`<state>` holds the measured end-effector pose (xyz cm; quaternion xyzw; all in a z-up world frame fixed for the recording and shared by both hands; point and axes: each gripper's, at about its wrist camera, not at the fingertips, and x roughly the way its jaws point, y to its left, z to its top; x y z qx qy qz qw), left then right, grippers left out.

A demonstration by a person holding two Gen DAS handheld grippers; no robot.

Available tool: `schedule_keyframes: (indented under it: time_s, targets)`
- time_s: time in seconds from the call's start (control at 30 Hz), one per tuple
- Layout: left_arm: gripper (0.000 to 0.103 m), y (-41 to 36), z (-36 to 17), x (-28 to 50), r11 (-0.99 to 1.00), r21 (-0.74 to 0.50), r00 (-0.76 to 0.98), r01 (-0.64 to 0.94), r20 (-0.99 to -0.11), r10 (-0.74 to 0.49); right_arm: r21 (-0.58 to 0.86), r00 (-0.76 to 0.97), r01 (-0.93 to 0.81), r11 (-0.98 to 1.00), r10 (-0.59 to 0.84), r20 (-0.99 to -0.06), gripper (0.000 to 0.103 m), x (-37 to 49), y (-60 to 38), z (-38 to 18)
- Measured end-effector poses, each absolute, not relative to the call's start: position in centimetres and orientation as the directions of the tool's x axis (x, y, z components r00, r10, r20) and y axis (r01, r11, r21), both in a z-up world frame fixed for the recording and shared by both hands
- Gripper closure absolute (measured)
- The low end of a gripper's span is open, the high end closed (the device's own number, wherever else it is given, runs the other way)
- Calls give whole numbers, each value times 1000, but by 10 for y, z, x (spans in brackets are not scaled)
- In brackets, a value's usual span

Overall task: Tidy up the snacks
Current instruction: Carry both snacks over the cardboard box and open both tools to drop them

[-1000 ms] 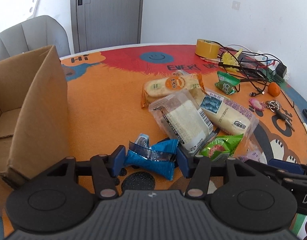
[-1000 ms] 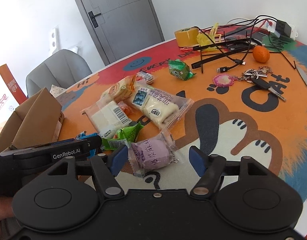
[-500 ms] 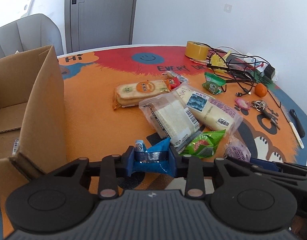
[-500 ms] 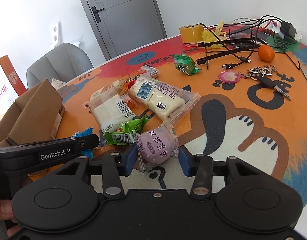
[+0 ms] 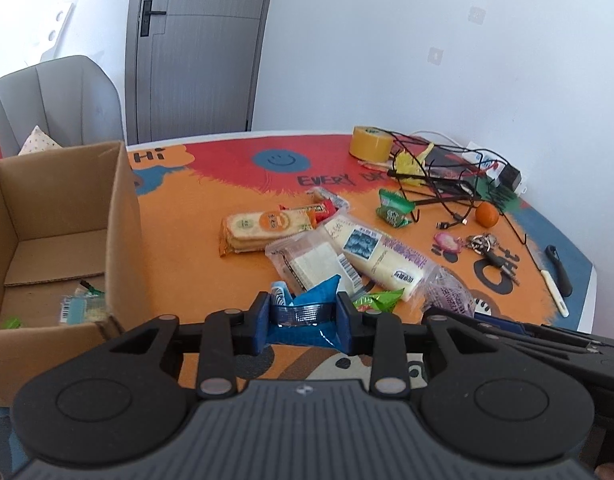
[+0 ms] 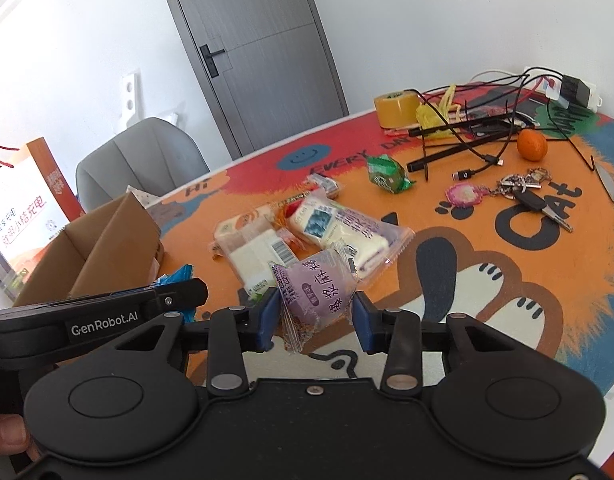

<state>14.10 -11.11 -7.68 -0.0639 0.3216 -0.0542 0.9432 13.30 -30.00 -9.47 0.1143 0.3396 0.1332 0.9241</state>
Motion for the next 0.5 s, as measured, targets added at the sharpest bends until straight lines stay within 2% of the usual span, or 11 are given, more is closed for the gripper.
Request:
schedule_keyframes:
  time_s: [0.5]
  targets:
    - [70, -82, -40, 111, 986, -167, 857, 26, -504, -108, 295, 764, -238, 925, 366, -531, 63, 122, -274, -64]
